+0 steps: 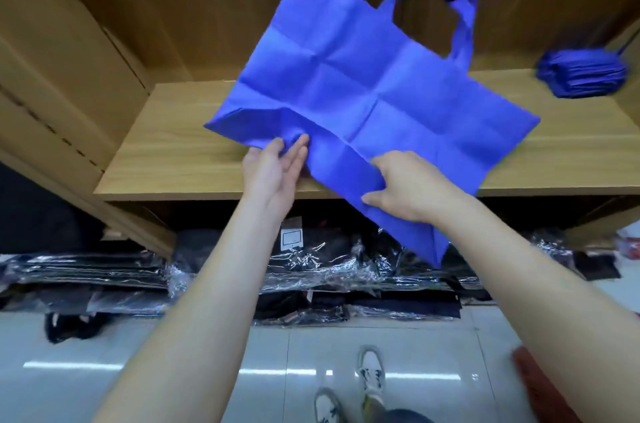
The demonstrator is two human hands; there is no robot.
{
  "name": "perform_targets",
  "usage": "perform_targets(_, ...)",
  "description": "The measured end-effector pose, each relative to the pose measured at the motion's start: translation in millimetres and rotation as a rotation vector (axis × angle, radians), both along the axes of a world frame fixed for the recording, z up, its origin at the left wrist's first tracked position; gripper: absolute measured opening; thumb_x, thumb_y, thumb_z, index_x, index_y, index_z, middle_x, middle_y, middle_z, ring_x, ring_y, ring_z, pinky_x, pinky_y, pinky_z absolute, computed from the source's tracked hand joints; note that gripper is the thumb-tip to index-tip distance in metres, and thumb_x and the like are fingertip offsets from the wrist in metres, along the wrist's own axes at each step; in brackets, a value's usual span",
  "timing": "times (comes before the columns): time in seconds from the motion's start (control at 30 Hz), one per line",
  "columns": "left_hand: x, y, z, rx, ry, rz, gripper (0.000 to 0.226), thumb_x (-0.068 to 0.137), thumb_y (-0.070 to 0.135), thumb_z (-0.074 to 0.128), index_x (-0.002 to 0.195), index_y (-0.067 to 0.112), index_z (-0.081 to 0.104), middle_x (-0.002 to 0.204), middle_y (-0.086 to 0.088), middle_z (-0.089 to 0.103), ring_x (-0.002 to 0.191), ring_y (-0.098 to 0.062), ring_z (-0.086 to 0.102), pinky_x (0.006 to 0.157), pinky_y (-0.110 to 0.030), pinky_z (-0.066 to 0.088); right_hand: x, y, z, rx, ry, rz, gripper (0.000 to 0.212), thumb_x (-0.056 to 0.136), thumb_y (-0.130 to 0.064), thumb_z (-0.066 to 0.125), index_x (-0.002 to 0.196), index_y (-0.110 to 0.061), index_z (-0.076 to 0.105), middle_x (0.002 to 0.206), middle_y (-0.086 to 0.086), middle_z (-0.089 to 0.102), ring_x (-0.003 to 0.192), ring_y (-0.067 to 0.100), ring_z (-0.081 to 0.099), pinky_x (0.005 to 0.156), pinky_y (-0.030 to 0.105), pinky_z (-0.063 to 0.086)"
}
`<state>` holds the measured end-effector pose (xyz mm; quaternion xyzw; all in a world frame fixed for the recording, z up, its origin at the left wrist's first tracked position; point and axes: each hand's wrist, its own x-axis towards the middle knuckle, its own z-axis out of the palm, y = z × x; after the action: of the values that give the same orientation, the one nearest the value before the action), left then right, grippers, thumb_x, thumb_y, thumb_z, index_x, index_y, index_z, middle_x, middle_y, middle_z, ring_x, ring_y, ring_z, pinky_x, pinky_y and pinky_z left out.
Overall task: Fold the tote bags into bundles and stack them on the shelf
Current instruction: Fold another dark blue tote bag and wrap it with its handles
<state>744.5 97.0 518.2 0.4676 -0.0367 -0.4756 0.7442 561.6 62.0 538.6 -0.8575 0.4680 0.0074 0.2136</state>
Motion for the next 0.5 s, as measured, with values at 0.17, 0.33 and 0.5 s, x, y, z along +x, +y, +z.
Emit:
perform_targets(0.17, 39.7, 19.5, -12.5, 0.297, -0.515, -0.01, 0.059, 0.085, 0.002, 0.063, 0.134, 0.017, 0.035, 0.115, -0.008, 0.061, 0.076, -0.016, 0.065, 0.066, -0.026, 0.05, 0.9, -17.9, -5.5, -0.321, 0.288, 0.053, 0.018, 0.086, -0.004, 0.05, 0.086, -0.021, 0.042, 0.072, -0.001, 0.037, 0.077, 0.03, 0.044, 0.058, 0.032, 0.029)
perform_targets(0.33, 70.5, 28.1, -8.1, 0.599, -1.464, -0.228, 0.055, 0.078, 0.029, 0.079, 0.128, 0.023, 0.057, 0.129, -0.004, 0.053, 0.117, -0.025, 0.047, 0.098, -0.028, 0.035, -6.6, -45.5, -3.1, -0.225, 0.242, 0.08, 0.006, 0.09, -0.021, 0.057, 0.095, -0.023, 0.056, 0.09, 0.001, 0.058, 0.093, 0.03, 0.055, 0.064, 0.033, 0.038)
perform_targets(0.5, 78.9, 30.3, -15.0, 0.558, -1.282, -0.307, 0.008, 0.089, 0.026, 0.068, 0.083, 0.022, 0.067, 0.077, 0.01, 0.068, 0.082, -0.024, 0.066, 0.062, -0.024, 0.044, -35.1, -74.8, 2.7, 0.038, 0.12, -0.038, 0.03, 0.085, -0.035, 0.07, 0.114, -0.025, 0.066, 0.111, -0.002, 0.065, 0.115, 0.026, 0.055, 0.084, 0.032, 0.046)
